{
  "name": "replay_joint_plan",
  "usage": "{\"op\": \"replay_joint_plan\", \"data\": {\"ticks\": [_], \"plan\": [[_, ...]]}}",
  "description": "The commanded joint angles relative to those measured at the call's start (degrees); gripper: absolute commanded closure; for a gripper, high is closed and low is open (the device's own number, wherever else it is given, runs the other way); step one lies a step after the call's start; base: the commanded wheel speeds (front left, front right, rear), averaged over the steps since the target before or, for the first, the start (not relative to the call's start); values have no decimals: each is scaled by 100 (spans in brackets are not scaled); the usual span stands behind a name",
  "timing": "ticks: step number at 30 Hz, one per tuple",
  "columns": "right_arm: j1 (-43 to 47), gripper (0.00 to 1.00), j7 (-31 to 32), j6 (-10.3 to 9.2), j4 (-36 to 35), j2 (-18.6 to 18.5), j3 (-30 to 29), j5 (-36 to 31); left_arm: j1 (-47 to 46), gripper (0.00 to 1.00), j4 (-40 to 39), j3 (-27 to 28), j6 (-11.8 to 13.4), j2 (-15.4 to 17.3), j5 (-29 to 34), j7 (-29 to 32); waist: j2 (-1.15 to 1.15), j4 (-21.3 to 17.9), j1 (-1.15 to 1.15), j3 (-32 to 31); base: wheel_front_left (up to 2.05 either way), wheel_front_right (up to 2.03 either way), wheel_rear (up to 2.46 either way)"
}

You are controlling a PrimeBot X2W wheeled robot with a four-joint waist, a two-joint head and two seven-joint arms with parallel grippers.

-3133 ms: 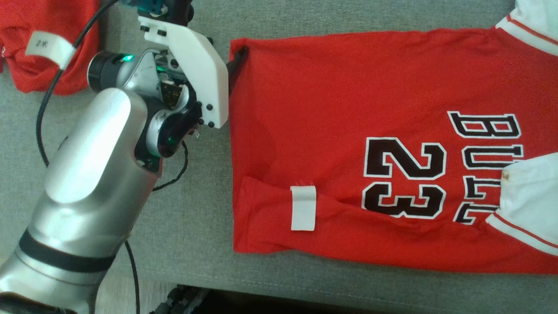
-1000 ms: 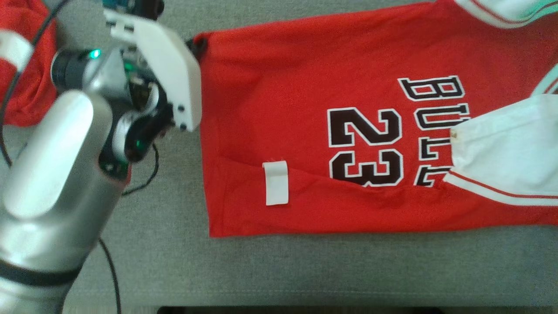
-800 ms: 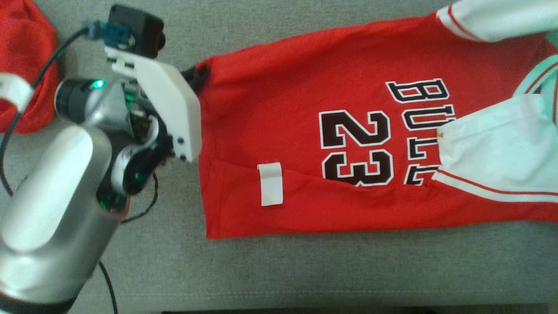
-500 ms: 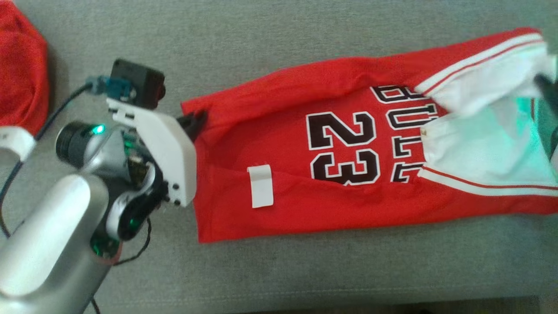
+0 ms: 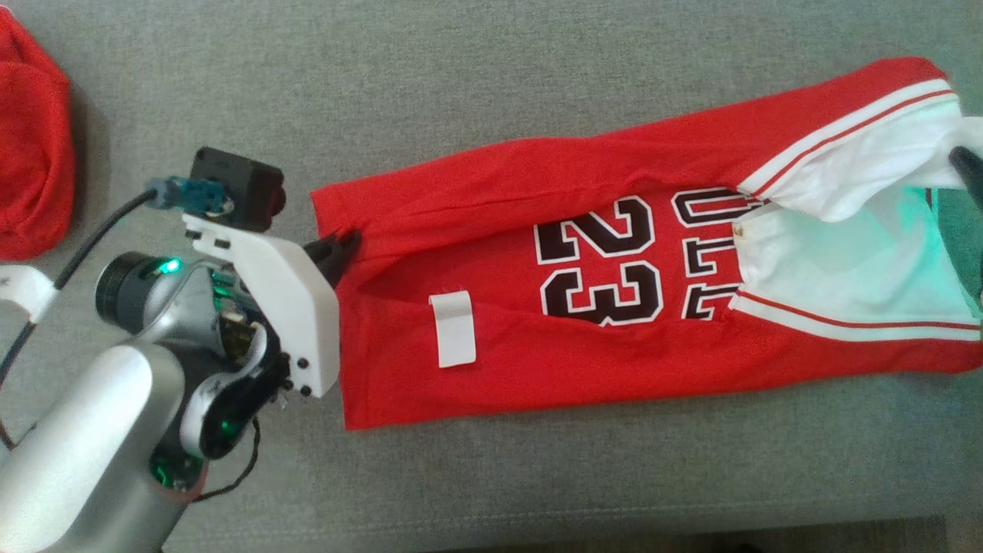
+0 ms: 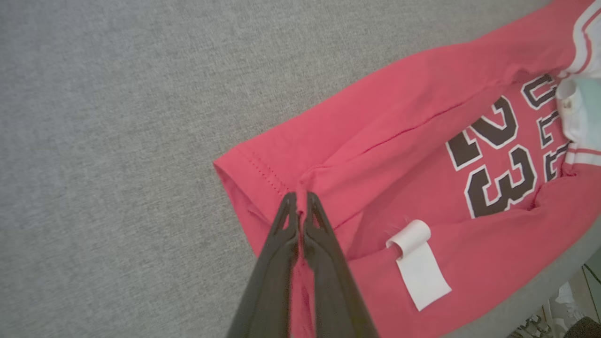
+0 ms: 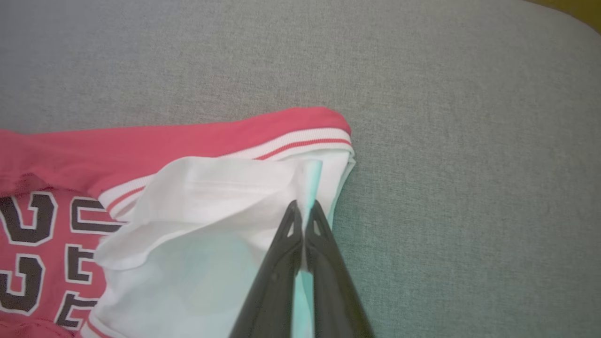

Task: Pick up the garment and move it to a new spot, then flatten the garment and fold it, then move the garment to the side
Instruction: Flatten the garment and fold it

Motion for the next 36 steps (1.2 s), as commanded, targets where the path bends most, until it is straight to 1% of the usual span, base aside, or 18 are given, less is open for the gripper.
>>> {"op": "replay_joint_plan", "data": {"ticks": [1,9,13,25,31,36], "plan": [[9,100,79,42,-284,-40,-75,103,-152,100,-230,353,14,243,-12,-28,0,7,0,-18,0,0,0],[254,100,380,42,-535,136,-192,283,-98,100,-321,391,17,289,-95,2,0,-40,0,-57,0,0,0],[383,100,493,42,-554,180,-161,279,-22,100,-384,420,10,365,-148,36,0,-88,0,-52,0,0,0],[284,100,527,42,-636,366,-366,427,0,100,-561,635,75,499,-309,97,0,-128,0,-127,0,0,0],[338,100,626,42,-651,404,-362,451,108,100,-605,625,79,554,-333,109,0,-167,0,-141,0,0,0],[320,100,662,42,-638,449,-474,487,237,100,-617,639,96,611,-367,109,0,-178,0,-136,0,0,0]]}}
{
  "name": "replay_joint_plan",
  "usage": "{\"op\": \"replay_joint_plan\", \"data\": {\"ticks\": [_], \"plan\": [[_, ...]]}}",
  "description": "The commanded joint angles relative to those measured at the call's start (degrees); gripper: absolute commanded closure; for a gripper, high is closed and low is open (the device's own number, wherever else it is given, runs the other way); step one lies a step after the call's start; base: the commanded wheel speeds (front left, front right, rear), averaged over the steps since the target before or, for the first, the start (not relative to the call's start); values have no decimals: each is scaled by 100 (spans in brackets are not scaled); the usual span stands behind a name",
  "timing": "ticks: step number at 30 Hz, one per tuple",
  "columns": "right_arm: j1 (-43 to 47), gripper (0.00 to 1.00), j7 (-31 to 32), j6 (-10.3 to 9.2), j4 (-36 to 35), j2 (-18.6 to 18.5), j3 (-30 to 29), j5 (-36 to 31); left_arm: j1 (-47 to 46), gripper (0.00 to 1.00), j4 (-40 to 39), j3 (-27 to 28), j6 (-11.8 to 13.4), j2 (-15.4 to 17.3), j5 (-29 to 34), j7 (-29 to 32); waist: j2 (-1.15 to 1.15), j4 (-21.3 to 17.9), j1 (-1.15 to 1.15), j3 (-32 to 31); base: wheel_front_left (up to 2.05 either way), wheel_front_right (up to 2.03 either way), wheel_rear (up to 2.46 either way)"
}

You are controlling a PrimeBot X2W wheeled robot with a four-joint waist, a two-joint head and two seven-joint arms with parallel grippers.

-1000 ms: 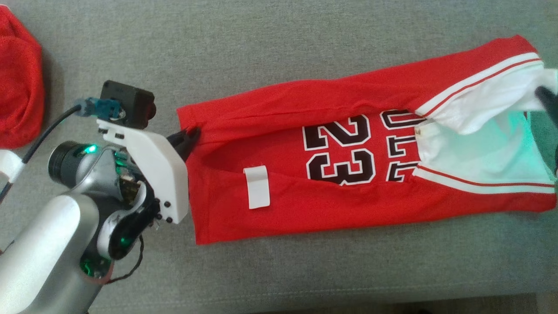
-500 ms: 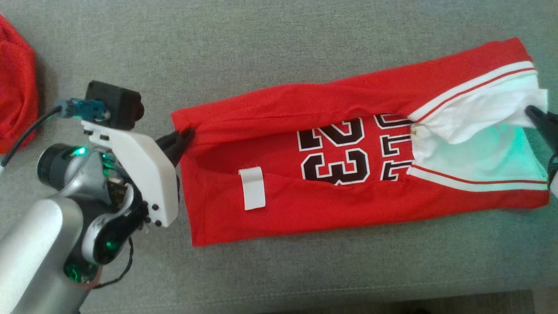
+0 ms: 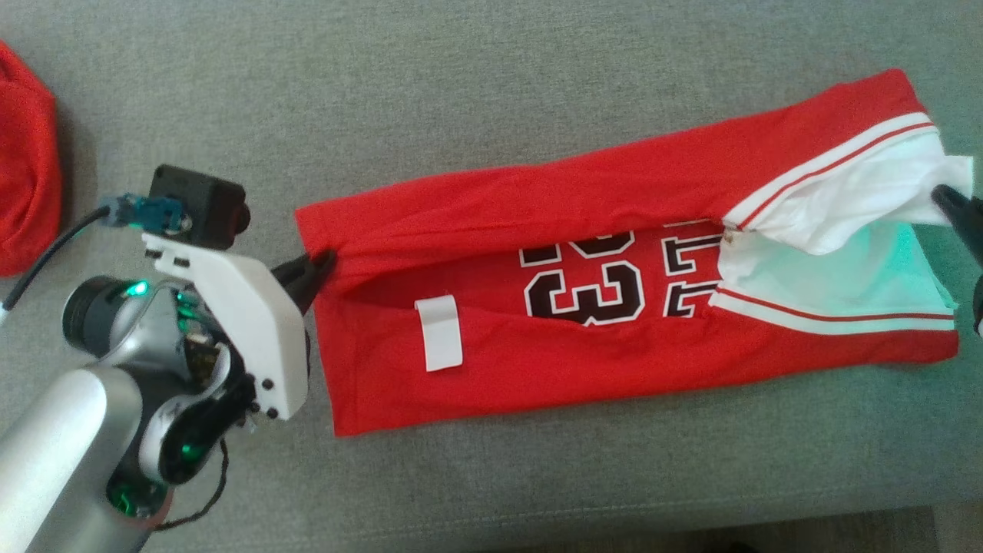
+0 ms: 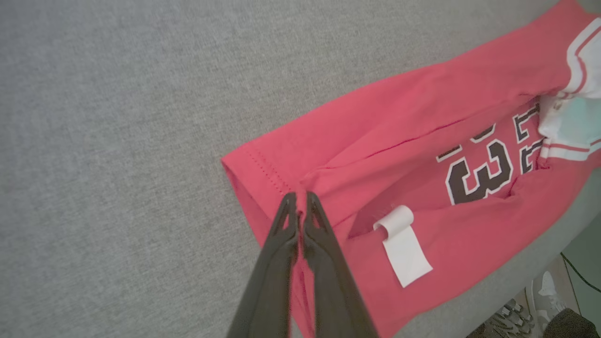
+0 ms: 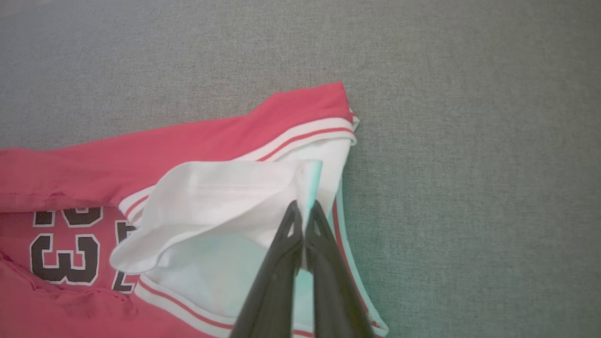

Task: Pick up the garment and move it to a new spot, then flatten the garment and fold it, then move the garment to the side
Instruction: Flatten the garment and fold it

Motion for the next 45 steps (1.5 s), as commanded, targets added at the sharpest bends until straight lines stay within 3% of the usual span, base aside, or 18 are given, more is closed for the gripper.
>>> {"op": "replay_joint_plan", "data": {"ticks": [1,2,3,4,5,6,11,13,17,23,26,32,43,44,45], "plan": [[-43,100,57,42,-210,-98,-17,46,-72,100,-206,314,36,296,-42,21,0,-2,0,-3,0,0,0],[-17,100,94,42,-184,-119,8,40,-32,100,-184,296,29,321,-42,37,0,-4,0,-5,0,0,0],[93,62,198,42,-119,-202,108,28,56,82,-115,242,3,378,-20,56,0,-10,0,-7,0,0,0],[161,0,242,42,-92,-269,171,21,93,55,-73,213,-17,410,13,43,0,-10,0,-6,0,0,0],[234,0,293,42,-57,-341,230,18,132,2,-26,186,-27,441,63,15,0,-12,0,-11,0,0,0],[301,0,334,42,-40,-427,297,23,179,0,29,163,-23,479,117,-6,0,-16,0,-21,0,0,0],[284,0,309,42,-20,-543,187,115,396,0,18,157,45,570,282,-200,0,-64,0,-63,0,0,0],[117,0,260,42,27,-434,-32,144,519,0,-188,293,224,472,373,-532,0,-96,0,-68,0,0,0],[-235,0,207,42,320,-197,-299,-138,667,0,-466,669,762,-66,827,-1825,0,-86,0,-56,0,0,0],[-635,0,260,42,832,184,-340,-466,904,0,-147,659,998,-919,1269,-3606,0,90,0,-35,0,0,0],[-766,0,318,42,1011,187,-335,-650,1049,0,127,640,965,-1227,1290,-4279,0,173,0,-16,0,0,0],[-691,0,584,42,1235,-29,61,-843,1148,0,740,635,777,-1438,1480,-5338,0,329,0,42,0,0,0],[-647,0,939,42,1933,-84,587,-986,1067,0,1584,718,376,-2035,1656,-5670,0,570,0,-60,0,0,0],[-613,2,957,42,1960,-53,567,-941,1079,0,1594,774,346,-2108,1681,-5671,0,587,0,-74,0,0,0],[-583,55,957,42,1974,-21,536,-893,1102,0,1601,826,308,-2172,1715,-5672,0,598,0,-85,0,0,0]]}}
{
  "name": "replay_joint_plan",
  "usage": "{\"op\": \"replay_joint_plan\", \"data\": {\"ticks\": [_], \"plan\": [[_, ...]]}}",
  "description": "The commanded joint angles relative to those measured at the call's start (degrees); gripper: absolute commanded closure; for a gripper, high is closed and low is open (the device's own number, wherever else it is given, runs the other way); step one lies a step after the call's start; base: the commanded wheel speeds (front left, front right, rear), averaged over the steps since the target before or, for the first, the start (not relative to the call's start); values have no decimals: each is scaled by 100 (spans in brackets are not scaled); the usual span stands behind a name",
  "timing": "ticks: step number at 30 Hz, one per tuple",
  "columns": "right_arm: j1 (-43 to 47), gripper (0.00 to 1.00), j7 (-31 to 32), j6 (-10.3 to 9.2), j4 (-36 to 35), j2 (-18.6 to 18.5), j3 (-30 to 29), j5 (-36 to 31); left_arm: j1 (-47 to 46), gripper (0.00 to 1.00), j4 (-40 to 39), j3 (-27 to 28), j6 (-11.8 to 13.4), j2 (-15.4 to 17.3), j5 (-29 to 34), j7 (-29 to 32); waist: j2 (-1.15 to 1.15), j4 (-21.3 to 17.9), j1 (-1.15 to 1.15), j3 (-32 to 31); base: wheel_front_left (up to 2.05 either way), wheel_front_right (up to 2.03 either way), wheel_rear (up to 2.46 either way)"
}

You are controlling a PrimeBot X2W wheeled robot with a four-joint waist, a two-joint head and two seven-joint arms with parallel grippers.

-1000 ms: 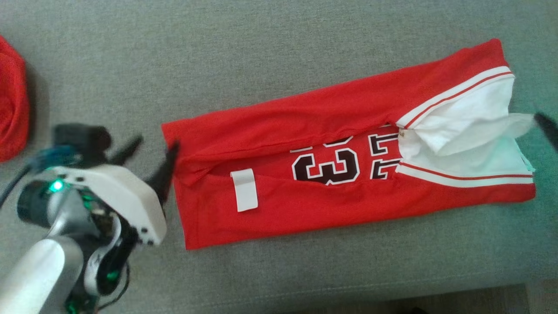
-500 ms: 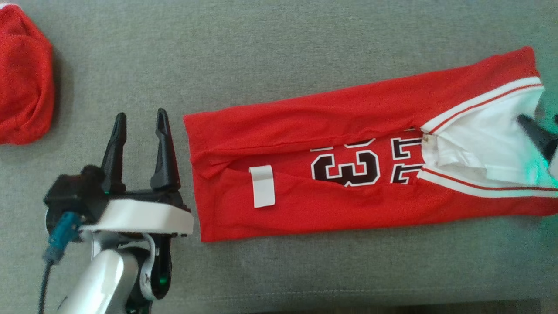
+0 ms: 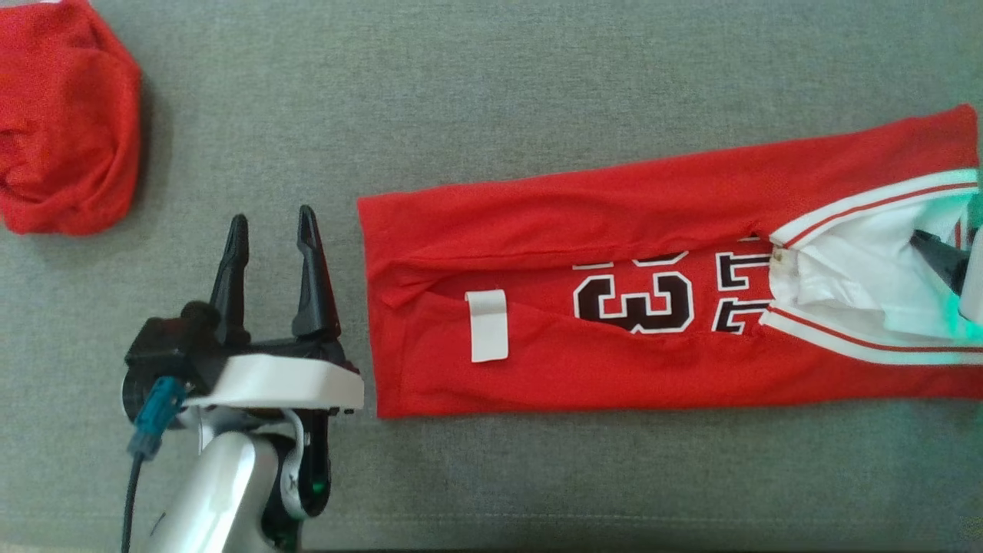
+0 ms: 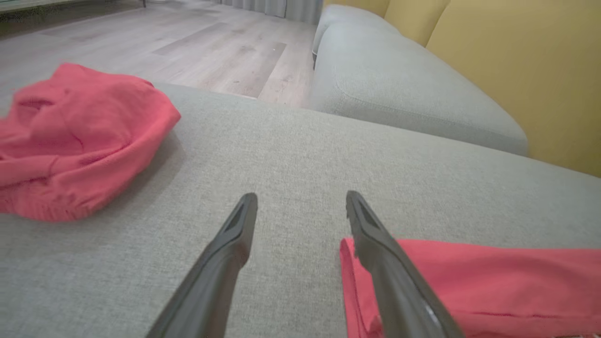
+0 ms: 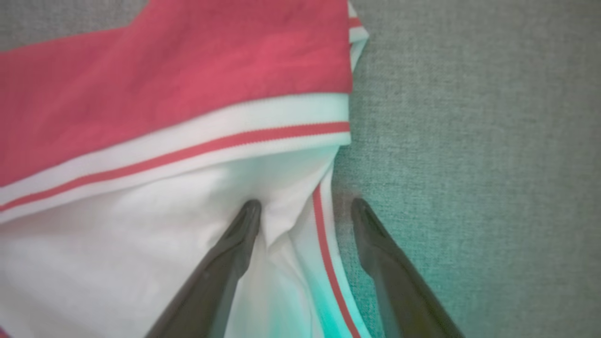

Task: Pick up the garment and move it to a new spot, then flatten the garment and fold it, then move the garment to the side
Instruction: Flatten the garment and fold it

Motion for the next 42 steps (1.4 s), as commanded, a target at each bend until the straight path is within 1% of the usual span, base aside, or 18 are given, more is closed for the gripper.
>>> {"op": "replay_joint_plan", "data": {"ticks": [1,5,8,10,11,13,17,20,23,26,28,31,35,38,40,42], "plan": [[265,100,107,44,47,89,181,135,-55,0,-148,312,-79,-58,124,-67,0,32,0,-39,0,0,0],[224,100,-161,44,45,207,-65,339,109,0,-128,512,-248,-303,297,-68,0,-7,0,-82,0,0,0],[15,100,-492,44,141,310,-442,373,221,0,-95,670,-389,-437,426,-69,0,-64,0,-114,0,0,0],[-107,100,-656,44,236,276,-683,268,289,0,-62,774,-484,-511,511,-69,0,-87,0,-158,0,0,0],[-107,100,-656,44,236,276,-683,268,289,0,-62,774,-484,-511,511,-69,0,-87,0,-158,0,0,0],[-204,100,-727,44,327,200,-950,166,361,0,-5,856,-587,-574,595,-69,0,-91,0,-221,0,0,0],[-313,100,-785,44,356,-68,-1607,-203,510,0,138,989,-782,-688,698,-69,0,-43,0,-390,0,0,0],[-339,100,-635,44,271,-228,-2017,-443,624,0,236,1090,-879,-755,722,-69,0,-1,0,-534,0,0,0],[-278,100,-398,44,75,-291,-2164,-378,712,0,306,1147,-951,-801,698,-69,0,43,0,-681,0,0,0],[-60,100,-151,44,-306,-332,-2001,-99,770,0,361,1149,-991,-824,647,-70,0,84,0,-815,0,0,0],[35,100,56,44,-618,-201,-1859,142,812,0,379,1114,-966,-829,549,-70,0,86,0,-901,0,0,0],[138,100,486,44,-1297,186,-1430,407,858,0,398,1011,-892,-831,411,-70,0,81,0,-975,0,0,0],[279,100,897,44,-2063,804,-649,673,850,0,432,898,-826,-832,343,-70,0,80,0,-1017,0,0,0],[272,100,907,44,-2239,1325,-40,692,809,0,474,844,-807,-832,319,-70,0,84,0,-1022,0,0,0],[238,100,756,44,-2139,1603,307,667,776,0,515,803,-807,-832,306,-70,0,104,0,-1031,0,0,0],[234,100,531,44,-1938,1778,623,620,738,0,561,748,-815,-833,302,-70,0,151,0,-1050,0,0,0]]}}
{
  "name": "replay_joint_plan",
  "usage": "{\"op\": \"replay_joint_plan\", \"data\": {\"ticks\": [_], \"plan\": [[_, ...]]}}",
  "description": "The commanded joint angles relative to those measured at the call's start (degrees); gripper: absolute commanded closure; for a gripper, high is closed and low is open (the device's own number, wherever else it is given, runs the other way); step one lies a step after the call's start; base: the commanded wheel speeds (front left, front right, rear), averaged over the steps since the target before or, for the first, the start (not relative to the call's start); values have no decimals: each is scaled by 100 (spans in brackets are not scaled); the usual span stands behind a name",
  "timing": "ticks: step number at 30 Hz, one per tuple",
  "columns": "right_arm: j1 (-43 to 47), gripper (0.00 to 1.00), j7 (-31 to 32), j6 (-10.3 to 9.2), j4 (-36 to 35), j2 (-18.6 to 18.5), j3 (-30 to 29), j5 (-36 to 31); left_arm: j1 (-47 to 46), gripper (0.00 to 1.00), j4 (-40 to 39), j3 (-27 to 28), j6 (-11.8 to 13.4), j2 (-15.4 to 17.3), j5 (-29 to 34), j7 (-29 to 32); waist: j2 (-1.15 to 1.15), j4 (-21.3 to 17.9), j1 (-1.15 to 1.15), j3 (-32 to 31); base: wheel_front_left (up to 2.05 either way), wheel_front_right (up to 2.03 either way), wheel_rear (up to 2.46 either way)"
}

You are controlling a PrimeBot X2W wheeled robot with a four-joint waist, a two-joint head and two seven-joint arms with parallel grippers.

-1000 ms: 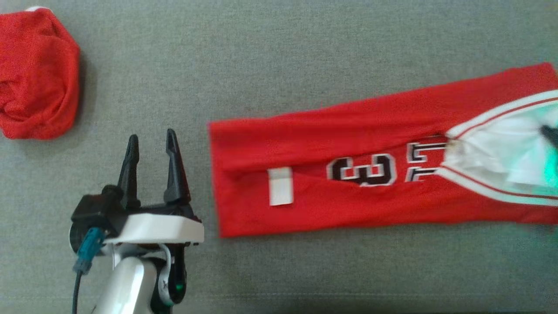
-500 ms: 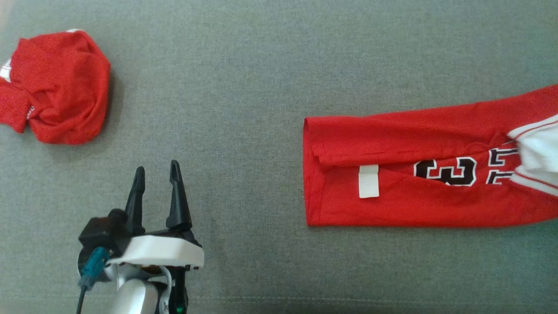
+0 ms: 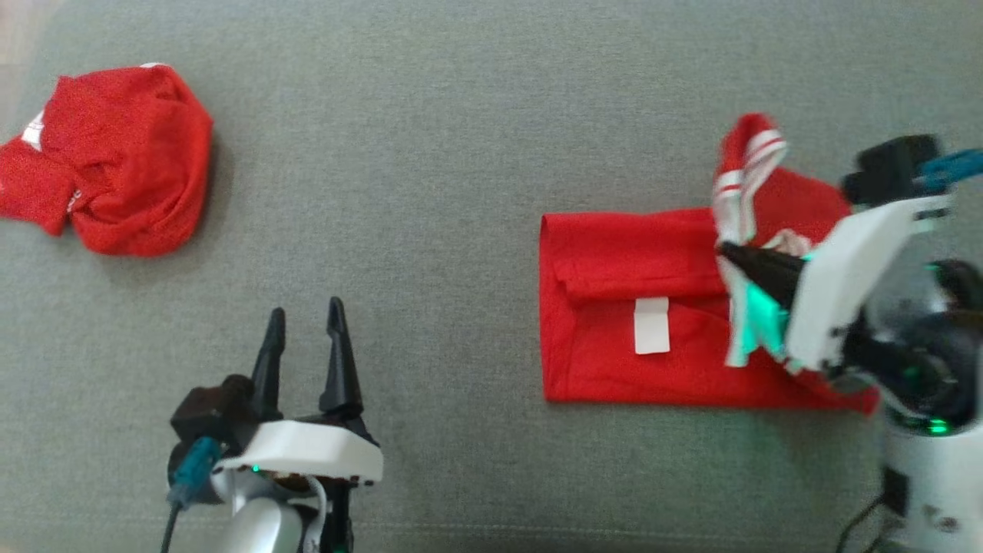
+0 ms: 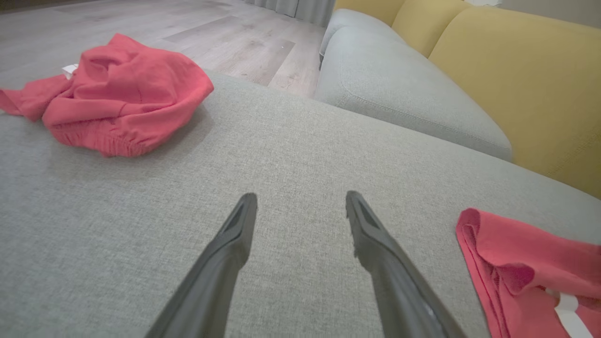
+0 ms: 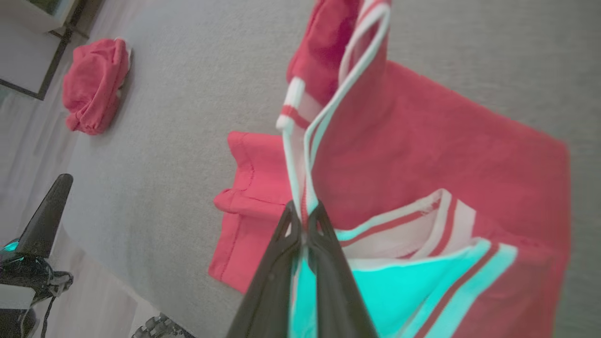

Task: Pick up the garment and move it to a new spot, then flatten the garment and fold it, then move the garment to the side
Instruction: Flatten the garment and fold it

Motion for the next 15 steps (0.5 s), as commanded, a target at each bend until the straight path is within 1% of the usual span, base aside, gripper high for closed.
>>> {"op": "replay_joint_plan", "data": {"ticks": [1,6,8,11,15], "plan": [[-129,100,-167,39,-110,70,191,-63,-120,0,-136,113,37,-11,-26,-52,0,48,0,-13,0,0,0],[-90,100,-911,39,548,198,624,-266,-162,0,-78,38,62,-11,-66,-52,0,186,0,-45,0,0,0],[-93,100,-1259,39,901,213,733,-229,-124,0,-61,27,73,-11,-79,-52,0,234,0,-65,0,0,0],[-125,100,-1530,39,1180,215,859,-72,-81,0,-42,23,84,-11,-78,-52,0,249,0,-71,0,0,0],[-157,100,-1724,39,1382,216,1013,26,-63,0,-27,11,89,-11,-83,-52,0,247,0,-86,0,0,0]]}}
